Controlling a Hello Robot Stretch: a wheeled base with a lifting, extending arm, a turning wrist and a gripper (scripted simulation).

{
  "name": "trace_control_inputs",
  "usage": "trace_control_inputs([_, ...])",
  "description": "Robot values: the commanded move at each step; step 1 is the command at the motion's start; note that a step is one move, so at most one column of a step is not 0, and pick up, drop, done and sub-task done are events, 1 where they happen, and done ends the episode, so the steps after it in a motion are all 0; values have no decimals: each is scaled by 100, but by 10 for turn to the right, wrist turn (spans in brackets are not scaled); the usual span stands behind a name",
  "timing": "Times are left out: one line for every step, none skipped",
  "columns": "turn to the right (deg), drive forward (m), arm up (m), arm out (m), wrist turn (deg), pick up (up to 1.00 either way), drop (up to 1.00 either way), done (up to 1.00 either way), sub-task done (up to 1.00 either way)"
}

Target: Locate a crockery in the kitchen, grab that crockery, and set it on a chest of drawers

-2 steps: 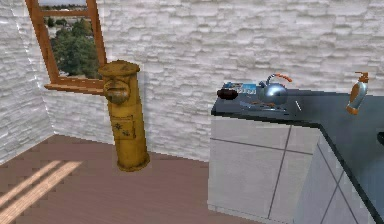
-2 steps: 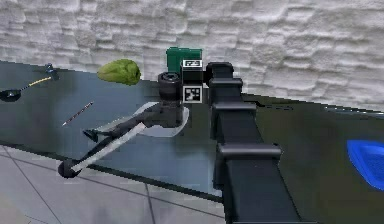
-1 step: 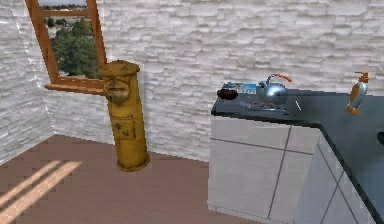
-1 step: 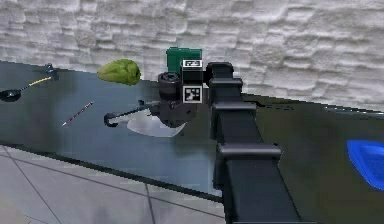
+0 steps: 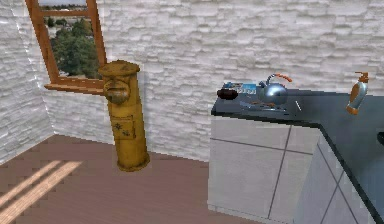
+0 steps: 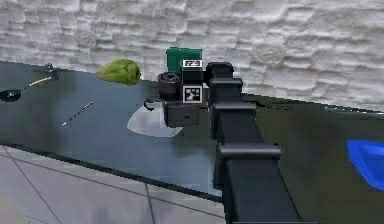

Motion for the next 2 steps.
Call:
trace_control_inputs([0, 0, -12, 0, 0, 0, 0, 0, 0])
trace_control_inputs([0, 0, 0, 0, 0, 100, 0, 0, 0])
